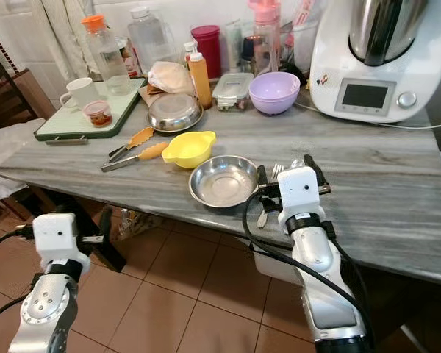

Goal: Setting the table

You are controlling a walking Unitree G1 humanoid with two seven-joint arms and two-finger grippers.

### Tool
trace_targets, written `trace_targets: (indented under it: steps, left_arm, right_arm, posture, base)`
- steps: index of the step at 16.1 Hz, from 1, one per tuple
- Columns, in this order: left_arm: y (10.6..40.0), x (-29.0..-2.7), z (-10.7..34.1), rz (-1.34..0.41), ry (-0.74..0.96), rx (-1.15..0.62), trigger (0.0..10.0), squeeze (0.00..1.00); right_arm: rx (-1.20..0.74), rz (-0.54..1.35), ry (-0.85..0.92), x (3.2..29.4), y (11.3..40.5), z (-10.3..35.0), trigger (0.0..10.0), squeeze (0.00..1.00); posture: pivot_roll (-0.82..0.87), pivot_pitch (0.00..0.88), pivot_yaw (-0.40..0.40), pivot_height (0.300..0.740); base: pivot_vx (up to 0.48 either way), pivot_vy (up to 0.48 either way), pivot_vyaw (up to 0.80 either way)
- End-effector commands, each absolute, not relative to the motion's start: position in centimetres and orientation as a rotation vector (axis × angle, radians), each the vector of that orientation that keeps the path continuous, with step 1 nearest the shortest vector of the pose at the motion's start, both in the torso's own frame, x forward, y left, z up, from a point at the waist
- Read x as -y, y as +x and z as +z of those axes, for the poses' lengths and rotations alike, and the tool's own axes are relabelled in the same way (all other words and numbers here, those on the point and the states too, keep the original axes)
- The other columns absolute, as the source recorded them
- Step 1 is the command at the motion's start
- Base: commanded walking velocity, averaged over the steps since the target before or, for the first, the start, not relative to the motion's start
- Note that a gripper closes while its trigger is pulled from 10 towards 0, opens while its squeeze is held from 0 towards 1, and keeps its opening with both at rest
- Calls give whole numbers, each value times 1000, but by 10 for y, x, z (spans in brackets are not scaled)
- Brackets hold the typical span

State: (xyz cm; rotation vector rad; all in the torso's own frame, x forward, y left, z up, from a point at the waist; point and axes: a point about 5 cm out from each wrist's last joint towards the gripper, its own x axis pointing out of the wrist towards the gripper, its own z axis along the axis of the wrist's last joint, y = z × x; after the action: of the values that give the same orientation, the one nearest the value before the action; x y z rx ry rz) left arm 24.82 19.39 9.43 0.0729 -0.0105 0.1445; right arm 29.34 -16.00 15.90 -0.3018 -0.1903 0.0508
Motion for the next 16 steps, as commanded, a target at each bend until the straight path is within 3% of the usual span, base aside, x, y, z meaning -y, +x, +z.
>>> trace_targets:
  steps: [1,6,11,16]
  left_arm:
    - [243,-205,97,231,86,24,10000,0]
    - [236,-216,90,331,64,-3,10000,0]
    - [242,-209,90,294,41,-6,10000,0]
    - [246,-200,91,258,24,-14,10000,0]
  right_arm:
    - [224,55,-305,160,291,164,10000,0]
    - [134,-16,-256,171,280,141,10000,0]
    - [128,7,-271,170,284,141,10000,0]
    - [145,29,-288,166,290,145,10000,0]
  posture:
    - [-140,0,119,740]
    - [-135,0,110,740]
    - [-143,0,107,740]
    - [-141,0,104,740]
  base:
    - [0,0,0]
    - [0,0,0]
    - [0,0,-552]
    - [0,0,0]
